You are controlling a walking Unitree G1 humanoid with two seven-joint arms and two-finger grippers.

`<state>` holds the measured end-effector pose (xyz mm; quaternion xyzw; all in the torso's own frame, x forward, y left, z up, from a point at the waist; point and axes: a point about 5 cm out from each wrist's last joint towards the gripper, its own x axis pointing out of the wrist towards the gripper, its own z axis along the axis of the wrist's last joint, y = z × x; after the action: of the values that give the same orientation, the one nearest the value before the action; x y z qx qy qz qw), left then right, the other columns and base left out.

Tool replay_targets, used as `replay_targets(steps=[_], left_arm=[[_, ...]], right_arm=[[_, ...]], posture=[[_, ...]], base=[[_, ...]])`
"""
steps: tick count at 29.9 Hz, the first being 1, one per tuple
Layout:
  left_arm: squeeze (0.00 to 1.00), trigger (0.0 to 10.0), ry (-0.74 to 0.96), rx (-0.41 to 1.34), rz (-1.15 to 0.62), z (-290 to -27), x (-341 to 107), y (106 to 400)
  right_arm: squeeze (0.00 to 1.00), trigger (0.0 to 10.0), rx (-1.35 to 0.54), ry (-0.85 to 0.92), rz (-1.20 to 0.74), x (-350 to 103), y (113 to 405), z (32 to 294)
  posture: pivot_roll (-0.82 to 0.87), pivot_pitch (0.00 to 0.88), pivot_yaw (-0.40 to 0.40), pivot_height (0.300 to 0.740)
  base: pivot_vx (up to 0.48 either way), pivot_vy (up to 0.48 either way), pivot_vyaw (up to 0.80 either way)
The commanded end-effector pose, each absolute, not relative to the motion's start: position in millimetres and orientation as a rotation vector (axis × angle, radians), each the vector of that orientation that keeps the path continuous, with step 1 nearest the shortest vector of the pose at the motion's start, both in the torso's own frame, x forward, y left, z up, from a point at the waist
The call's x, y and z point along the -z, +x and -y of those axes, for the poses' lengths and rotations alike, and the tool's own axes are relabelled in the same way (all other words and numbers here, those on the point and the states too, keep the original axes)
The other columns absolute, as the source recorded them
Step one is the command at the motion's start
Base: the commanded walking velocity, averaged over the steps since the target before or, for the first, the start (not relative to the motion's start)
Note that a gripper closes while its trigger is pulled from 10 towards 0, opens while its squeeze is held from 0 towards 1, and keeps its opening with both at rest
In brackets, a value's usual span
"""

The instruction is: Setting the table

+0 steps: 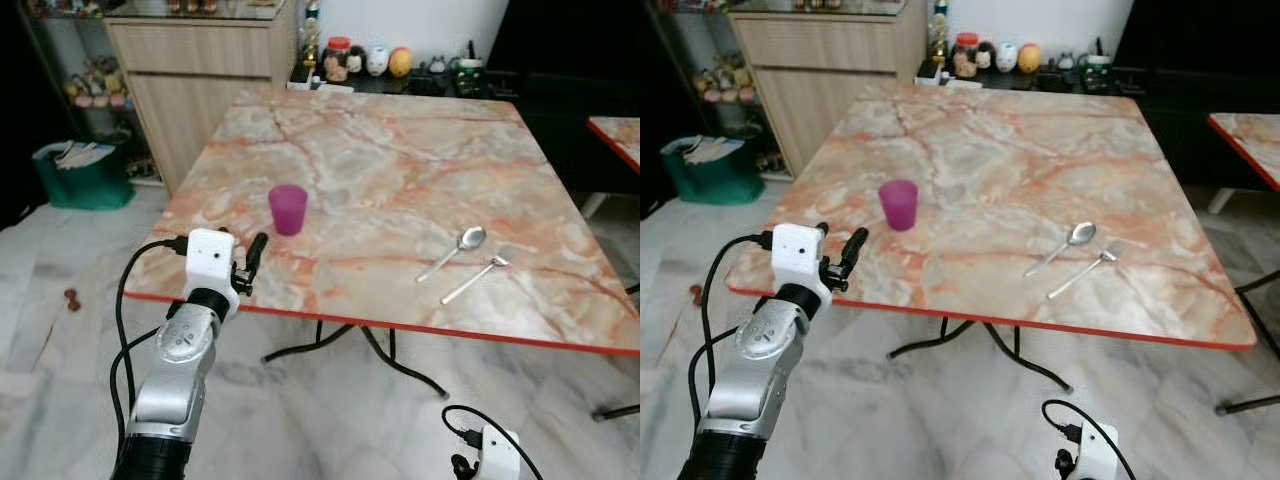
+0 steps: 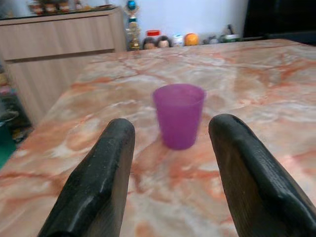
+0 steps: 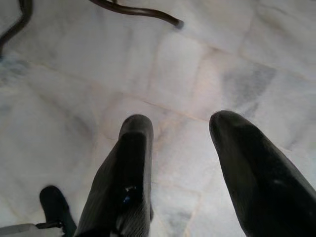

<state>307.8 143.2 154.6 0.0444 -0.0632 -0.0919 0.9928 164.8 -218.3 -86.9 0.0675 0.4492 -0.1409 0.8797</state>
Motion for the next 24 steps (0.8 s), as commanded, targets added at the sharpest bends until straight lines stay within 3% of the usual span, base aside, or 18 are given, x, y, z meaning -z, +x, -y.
replay_targets(steps=[1,19,24], left_arm=[[0.00,10.0,0.075,0.194,0.121,-142.1,-155.7,308.8],[0.00,10.0,0.085,0.224,0.123,-134.6,-159.1,310.4],[0.00,10.0,0.035,0.208,0.098,-136.3,-161.8,314.2]], right_arm=[[0.00,10.0,0.293,0.135,-0.942,86.7,165.3,219.2],[0.00,10.0,0.272,0.131,-0.933,86.3,166.2,218.0],[0.00,10.0,0.267,0.129,-0.933,86.2,166.5,217.8]], posture=[[0.09,0.000,-0.032,0.740],[0.09,0.000,-0.028,0.740],[0.09,0.000,-0.031,0.740]], base=[[0.304,0.000,0.00],[0.314,0.000,0.00],[0.000,0.000,0.00]])
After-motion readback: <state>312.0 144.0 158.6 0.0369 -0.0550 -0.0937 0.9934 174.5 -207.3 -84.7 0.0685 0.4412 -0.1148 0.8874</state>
